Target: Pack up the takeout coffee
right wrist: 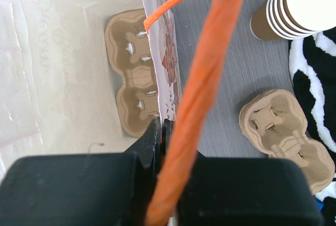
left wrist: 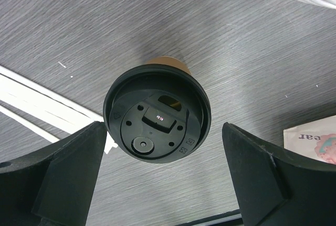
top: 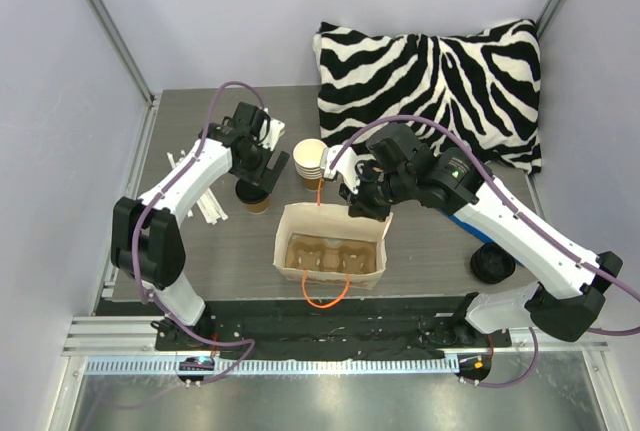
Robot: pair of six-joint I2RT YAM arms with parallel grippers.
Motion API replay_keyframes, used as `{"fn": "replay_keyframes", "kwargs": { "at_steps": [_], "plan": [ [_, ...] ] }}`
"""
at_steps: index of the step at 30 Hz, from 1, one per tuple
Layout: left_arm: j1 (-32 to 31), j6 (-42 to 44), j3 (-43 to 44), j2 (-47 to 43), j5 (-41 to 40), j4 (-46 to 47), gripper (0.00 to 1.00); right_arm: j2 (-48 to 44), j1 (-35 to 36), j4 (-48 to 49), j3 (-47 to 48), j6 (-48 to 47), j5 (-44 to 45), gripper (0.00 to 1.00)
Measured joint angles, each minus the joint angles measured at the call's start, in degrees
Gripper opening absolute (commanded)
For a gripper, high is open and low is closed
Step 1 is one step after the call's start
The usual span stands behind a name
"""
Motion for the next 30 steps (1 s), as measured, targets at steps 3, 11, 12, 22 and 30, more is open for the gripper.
{"fn": "replay_keyframes", "kwargs": {
  "at_steps": [3, 11, 12, 22, 30],
  "plan": [
    [0.0, 0.0, 0.0, 0.0, -0.1, 0.0, 0.95, 0.0, 0.0, 0.0, 0.0, 0.0, 0.0, 0.01],
    [0.0, 0.0, 0.0, 0.0, -0.7, 0.0, 0.9, 0.0, 0.0, 0.0, 0.0, 0.0, -0.2, 0.01],
    [0.0, 0.0, 0.0, 0.0, -0.8, 0.0, 0.9, 0.0, 0.0, 0.0, 0.0, 0.0, -0.2, 0.01],
    [0.0, 0.0, -0.2, 0.0, -1.0, 0.1, 0.9, 0.0, 0.0, 0.0, 0.0, 0.0, -0.3, 0.01],
    [0.1, 0.1, -0.3, 0.0, -1.0, 0.1, 0.89, 0.1, 0.0, 0.0, 0.0, 0.0, -0.4, 0.01]
  ]
}}
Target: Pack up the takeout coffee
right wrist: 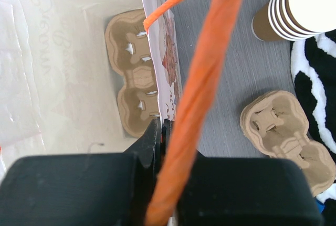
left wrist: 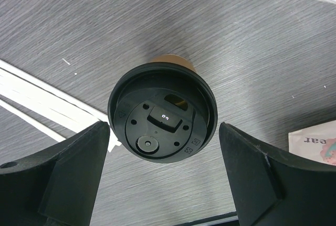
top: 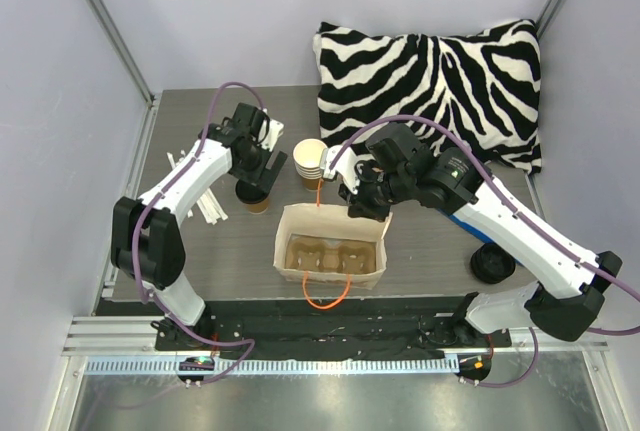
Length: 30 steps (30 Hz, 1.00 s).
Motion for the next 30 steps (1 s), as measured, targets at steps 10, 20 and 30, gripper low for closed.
{"fn": "replay_keyframes", "kwargs": {
  "at_steps": [10, 20, 30],
  "plan": [
    [0.3, 0.0, -0.9, 0.3, 0.2, 0.2, 0.87, 0.4, 0.0, 0.0, 0.0, 0.0, 0.0, 0.01],
    [0.4, 0.0, -1.5, 0.7, 0.8, 0.8, 0.85, 0.4, 0.0, 0.0, 0.0, -0.2, -0.2, 0.01],
    [0.5, -0.1, -2.1, 0.7, 1.8, 1.8, 0.85, 0.4, 0.0, 0.0, 0.0, -0.2, -0.2, 0.01]
  ]
}}
